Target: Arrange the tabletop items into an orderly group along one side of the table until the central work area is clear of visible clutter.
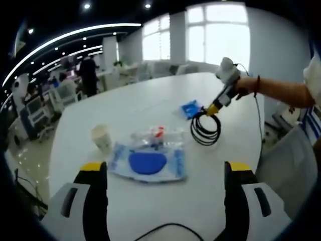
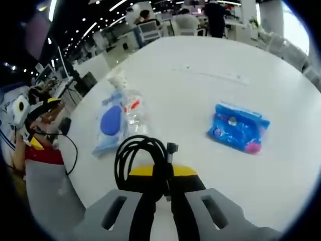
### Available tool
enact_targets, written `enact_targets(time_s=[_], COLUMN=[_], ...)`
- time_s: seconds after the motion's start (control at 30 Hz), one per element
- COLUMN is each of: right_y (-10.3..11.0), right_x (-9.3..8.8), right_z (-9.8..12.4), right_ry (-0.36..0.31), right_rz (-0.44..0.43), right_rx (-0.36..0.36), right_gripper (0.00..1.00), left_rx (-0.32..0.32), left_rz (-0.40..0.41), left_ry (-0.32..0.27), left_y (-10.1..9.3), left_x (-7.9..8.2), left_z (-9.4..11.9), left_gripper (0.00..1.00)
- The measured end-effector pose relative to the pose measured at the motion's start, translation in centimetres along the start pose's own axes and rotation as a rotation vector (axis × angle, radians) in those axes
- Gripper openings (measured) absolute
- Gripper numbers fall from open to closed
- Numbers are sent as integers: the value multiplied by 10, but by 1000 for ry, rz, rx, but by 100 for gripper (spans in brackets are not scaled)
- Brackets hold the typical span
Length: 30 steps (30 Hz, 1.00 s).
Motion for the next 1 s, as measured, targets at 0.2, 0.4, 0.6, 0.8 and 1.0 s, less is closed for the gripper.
enact_targets(time_s=[0.2, 0.4, 0.6, 0.8, 1.0], right_y=[-12, -22, -30, -44, -50], right_x=[0, 0, 1, 2, -3], right_z=[-2, -10, -19, -30, -44], right_ry=[13, 45, 54, 93, 139], right_rz=[-13, -7, -61, 44, 51], right_rx=[7, 31, 77, 21, -1], right_gripper=[9, 9, 9, 10, 10], left_rx=[8, 14, 9, 20, 25], left_rz=[8, 10, 25, 27, 28], left_ry=[4, 11, 9, 15, 25], left_y=[4, 5, 5, 8, 11], left_x=[-2, -4, -4, -5, -8], left_z=[2, 2, 0, -1, -1], left_gripper=[94, 94, 94, 94, 93])
Point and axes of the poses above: the point that each gripper's makers call its tool centre point, and the gripper's own axes: z roughly backward along the fingers, y roughly to its left, x roughly out of its top, the point moved 3 cm from there along z, roughly backward along the fingers, and after that the axes turned 9 degrees about z, right-handed, at the moved point
